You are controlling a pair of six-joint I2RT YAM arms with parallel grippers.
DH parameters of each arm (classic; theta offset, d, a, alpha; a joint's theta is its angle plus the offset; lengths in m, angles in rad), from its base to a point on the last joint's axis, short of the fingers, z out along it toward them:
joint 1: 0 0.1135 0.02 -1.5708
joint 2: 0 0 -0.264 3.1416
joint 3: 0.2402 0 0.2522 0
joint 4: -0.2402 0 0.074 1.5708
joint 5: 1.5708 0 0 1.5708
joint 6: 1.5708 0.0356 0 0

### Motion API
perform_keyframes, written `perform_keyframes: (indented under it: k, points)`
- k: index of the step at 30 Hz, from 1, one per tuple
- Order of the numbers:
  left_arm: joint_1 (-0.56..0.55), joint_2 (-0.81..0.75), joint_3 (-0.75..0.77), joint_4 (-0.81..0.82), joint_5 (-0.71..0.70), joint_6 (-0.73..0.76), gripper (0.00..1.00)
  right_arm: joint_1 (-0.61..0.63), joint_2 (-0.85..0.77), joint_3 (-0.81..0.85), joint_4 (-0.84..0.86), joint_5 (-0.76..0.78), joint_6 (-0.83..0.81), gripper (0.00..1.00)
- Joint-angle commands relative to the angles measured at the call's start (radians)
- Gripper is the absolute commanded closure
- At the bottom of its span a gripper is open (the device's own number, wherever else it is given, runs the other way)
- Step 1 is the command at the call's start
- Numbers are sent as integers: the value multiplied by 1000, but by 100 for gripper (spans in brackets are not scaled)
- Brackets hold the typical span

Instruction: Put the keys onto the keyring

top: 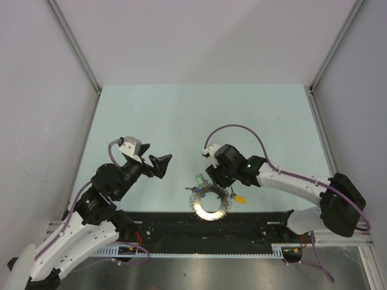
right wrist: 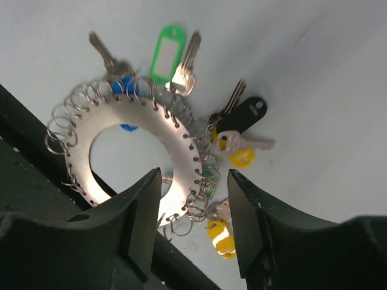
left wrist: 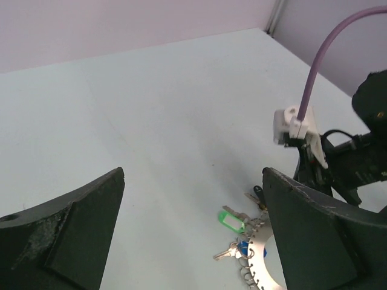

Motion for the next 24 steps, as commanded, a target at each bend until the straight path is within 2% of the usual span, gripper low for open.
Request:
perform_keyframes:
  k: [1,6,12,18,19,21,24]
  points:
    - [11,-32,-13,-44,-68,39,0,36,99,25,-51,73,57,46]
    - [15,-66,-30,-67,-107,59,0,42,201,27,-20,33,57,40]
    - [61,-75,-29,-70,-87,53,0,41,321,53,-1,70,45,42]
    - [152,-81,-46,-59,-16,33,0,-39,399,80,69,156,59,63]
    - [164,-81,-46,-56,-9,26,0,-89,406,89,72,154,68,69]
    - [205,-81,-50,-53,22,18,0,-140,418,106,103,165,76,76]
    - [265,-78,-58,-42,62,-10,0,-260,430,149,86,188,117,77]
